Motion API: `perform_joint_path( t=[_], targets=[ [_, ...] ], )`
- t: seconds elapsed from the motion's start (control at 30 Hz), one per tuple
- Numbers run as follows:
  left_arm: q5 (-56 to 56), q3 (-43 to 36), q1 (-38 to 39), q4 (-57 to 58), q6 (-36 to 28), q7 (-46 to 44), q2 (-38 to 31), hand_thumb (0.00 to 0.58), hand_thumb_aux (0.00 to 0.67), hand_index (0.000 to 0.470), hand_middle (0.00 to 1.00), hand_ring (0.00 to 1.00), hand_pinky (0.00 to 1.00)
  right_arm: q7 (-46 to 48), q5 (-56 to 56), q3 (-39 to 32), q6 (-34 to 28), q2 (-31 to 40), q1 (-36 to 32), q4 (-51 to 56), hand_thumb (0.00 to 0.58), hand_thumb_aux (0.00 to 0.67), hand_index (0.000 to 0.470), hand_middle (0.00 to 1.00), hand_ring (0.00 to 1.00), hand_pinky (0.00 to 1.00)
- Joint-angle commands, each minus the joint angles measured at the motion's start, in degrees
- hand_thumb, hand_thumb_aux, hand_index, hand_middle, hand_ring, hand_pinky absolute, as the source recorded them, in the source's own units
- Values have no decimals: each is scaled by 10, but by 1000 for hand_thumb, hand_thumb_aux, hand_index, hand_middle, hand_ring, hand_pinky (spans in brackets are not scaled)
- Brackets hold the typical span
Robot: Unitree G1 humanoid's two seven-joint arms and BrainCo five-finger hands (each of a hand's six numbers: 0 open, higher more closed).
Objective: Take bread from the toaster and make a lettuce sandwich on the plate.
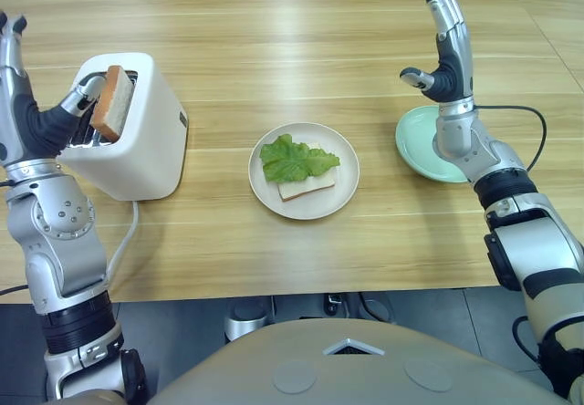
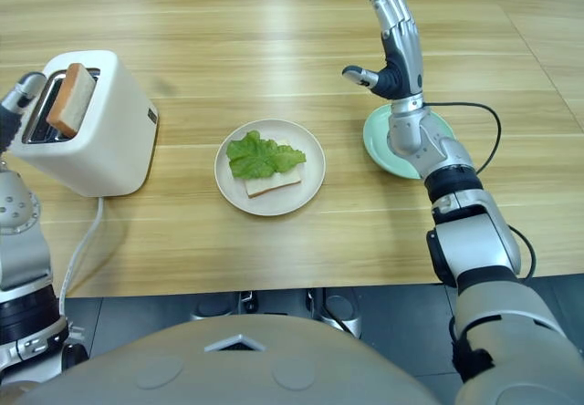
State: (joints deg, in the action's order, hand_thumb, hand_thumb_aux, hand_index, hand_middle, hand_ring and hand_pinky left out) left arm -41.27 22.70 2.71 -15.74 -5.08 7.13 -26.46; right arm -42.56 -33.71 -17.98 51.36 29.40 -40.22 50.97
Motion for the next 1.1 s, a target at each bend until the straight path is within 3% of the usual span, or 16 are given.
perform_joint_path(
  t=[0.03, 0.07, 0.1, 0.13, 0.17, 0.2, 0.23, 0.33, 0.37, 0.4, 0.43, 0.93, 0.97, 1.0, 1.1],
  targets=[
    [-6, -40, -1, 34, -22, -22, -5, 248, 163, 112, 0, 0, 0, 11, -9, 12, -3, 1, 3, -12, 0, 0, 0, 0, 0, 0],
    [-7, -45, -3, 36, -27, -23, -7, 400, 297, 204, 0, 0, 0, 12, -10, 14, -3, 1, 2, -12, 0, 0, 0, 0, 0, 0],
    [-7, -49, -5, 38, -33, -25, -9, 427, 326, 224, 0, 0, 0, 13, -12, 15, -3, 1, 1, -12, 0, 0, 0, 0, 0, 0],
    [-6, -53, -6, 41, -39, -27, -11, 346, 244, 168, 0, 0, 0, 14, -13, 17, -3, 1, 1, -13, 0, 0, 0, 0, 0, 0],
    [-8, -58, -7, 45, -45, -29, -14, 346, 244, 168, 0, 0, 0, 14, -14, 18, -3, 1, 1, -14, 0, 0, 0, 0, 0, 0],
    [-9, -63, -8, 52, -50, -32, -17, 261, 173, 119, 0, 0, 0, 15, -14, 19, -3, 1, 2, -14, 0, 0, 0, 0, 0, 0],
    [-7, -69, -9, 59, -54, -35, -19, 294, 200, 137, 0, 0, 0, 15, -15, 20, -2, 1, 2, -15, 0, 0, 0, 0, 0, 0],
    [-3, -86, -12, 76, -61, -38, -24, 482, 394, 271, 0, 0, 0, 17, -17, 23, -2, -1, 6, -16, 0, 0, 0, 0, 0, 0],
    [-1, -90, -12, 80, -62, -39, -25, 555, 531, 364, 0, 0, 0, 18, -18, 24, -2, -1, 7, -16, 0, 0, 0, 0, 0, 0],
    [1, -93, -12, 82, -63, -39, -26, 555, 531, 364, 0, 0, 0, 18, -19, 24, -2, -2, 7, -16, 0, 0, 0, 0, 0, 0],
    [2, -96, -12, 84, -64, -38, -27, 580, 670, 460, 0, 0, 0, 19, -20, 25, -2, -2, 8, -16, 0, 0, 0, 0, 0, 0],
    [19, -116, -19, 85, -57, -25, -27, 580, 670, 460, 0, 0, 0, 26, -26, 31, -2, -7, 10, -10, 0, 0, 0, 0, 0, 0],
    [22, -114, -20, 80, -56, -24, -26, 580, 670, 460, 475, 475, 475, 26, -27, 30, -3, -7, 10, -9, 0, 0, 0, 0, 0, 0],
    [24, -113, -20, 76, -56, -22, -26, 580, 670, 460, 624, 624, 624, 26, -27, 30, -3, -8, 10, -9, 0, 0, 0, 0, 0, 0],
    [23, -114, -24, 80, -56, -18, -28, 580, 670, 460, 616, 616, 616, 26, -29, 30, -4, -9, 10, -8, 0, 0, 0, 0, 0, 0]
  ],
)
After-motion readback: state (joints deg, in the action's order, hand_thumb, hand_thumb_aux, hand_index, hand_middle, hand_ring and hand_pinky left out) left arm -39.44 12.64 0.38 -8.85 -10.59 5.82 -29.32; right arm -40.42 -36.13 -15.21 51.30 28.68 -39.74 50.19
